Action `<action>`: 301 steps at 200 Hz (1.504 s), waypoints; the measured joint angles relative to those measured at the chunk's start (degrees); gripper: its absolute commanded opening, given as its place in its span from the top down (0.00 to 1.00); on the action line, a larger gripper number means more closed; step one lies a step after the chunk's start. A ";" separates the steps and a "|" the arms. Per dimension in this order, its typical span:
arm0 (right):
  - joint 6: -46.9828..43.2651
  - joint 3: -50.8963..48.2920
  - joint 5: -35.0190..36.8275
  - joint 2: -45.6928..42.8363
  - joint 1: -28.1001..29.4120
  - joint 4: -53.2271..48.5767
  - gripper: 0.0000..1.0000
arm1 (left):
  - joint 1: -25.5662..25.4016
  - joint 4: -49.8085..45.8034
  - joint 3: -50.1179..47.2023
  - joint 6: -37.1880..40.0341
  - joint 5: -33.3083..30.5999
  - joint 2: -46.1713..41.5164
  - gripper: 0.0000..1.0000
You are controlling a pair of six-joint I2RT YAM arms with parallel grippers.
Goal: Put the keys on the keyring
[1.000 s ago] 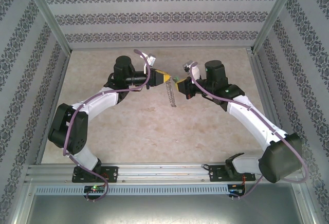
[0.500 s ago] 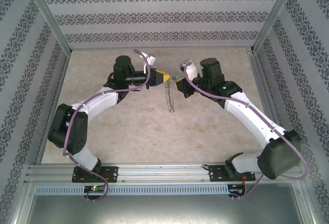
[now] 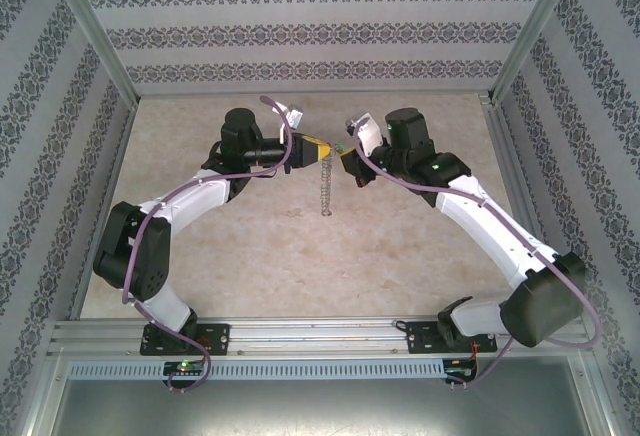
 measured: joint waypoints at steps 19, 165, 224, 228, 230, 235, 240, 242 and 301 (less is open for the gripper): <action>-0.50 0.59 0.24 0.04 0.24 -0.55 1.00 | 0.00 0.00 0.00 0.00 0.02 -0.02 1.00; -1.22 0.55 2.34 0.44 1.07 -1.36 1.00 | 0.00 0.00 0.02 -0.02 -0.02 -0.17 1.00; -1.09 -0.87 2.29 -1.01 1.07 -1.22 1.00 | 0.00 0.00 0.02 -0.02 -0.02 -0.17 1.00; -1.09 -0.87 2.29 -1.01 1.09 -1.22 1.00 | 0.00 0.00 0.02 -0.02 -0.02 -0.17 1.00; -1.09 -0.87 2.29 -1.01 1.09 -1.20 1.00 | 0.00 0.00 0.02 -0.02 -0.02 -0.17 1.00; -1.09 -0.87 2.27 -1.01 1.09 -1.20 1.00 | 0.00 0.00 0.02 -0.02 -0.02 -0.17 1.00; -1.09 -0.87 2.27 -1.01 1.09 -1.22 1.00 | 0.00 0.00 0.02 -0.02 -0.02 -0.17 1.00; -1.09 -0.87 2.27 -1.01 1.09 -1.22 1.00 | 0.00 0.00 0.02 -0.02 -0.02 -0.17 1.00; -1.09 -0.28 2.58 -0.48 2.34 -1.25 1.00 | 0.00 -0.02 0.00 -0.04 0.24 -0.17 1.00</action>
